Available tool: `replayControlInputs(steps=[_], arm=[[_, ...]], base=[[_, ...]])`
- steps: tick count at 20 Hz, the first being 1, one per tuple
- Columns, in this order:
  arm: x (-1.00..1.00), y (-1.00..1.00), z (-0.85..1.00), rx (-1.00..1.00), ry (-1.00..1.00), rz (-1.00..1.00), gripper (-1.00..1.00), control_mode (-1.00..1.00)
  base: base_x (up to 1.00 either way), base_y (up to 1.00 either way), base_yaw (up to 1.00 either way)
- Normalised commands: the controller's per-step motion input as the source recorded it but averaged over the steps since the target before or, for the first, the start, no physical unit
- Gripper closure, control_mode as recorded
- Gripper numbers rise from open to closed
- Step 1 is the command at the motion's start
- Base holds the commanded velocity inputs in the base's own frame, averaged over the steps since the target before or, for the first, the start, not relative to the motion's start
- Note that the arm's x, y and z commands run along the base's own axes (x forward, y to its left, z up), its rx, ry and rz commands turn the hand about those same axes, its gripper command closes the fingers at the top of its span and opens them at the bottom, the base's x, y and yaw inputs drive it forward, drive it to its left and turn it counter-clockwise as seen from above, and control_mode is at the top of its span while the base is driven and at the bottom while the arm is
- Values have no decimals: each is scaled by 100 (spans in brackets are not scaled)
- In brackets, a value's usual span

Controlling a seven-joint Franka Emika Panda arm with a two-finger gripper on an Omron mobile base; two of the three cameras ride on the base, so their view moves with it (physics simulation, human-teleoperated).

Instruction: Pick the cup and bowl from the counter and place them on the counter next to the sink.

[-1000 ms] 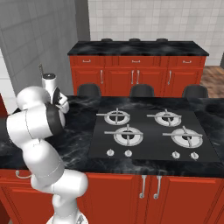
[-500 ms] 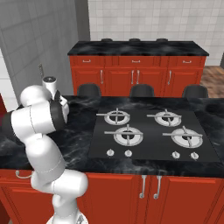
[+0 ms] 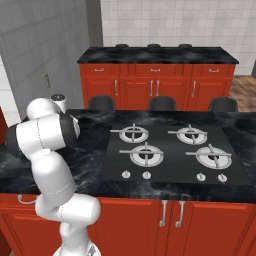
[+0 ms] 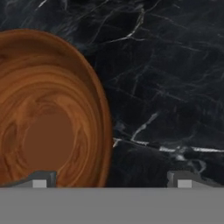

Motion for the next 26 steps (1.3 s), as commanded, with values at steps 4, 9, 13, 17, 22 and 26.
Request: replayControlInputs(steps=[4, 9, 13, 17, 22, 26], arm=[[11, 9, -11, 0, 0, 0, -100, -100], [18, 16, -1, 0, 0, 0, -100, -100], [18, 8, -11, 0, 0, 0, -100, -100], [3, 2, -21, 0, 0, 0, -100, -100], [0, 6, -19, 0, 0, 0, -100, -100], [0, 1, -16, 0, 0, 0, -100, -100]], base=[[0, 0, 0], [0, 0, 0], [0, 0, 0], [0, 0, 0], [0, 0, 0], [0, 0, 0]])
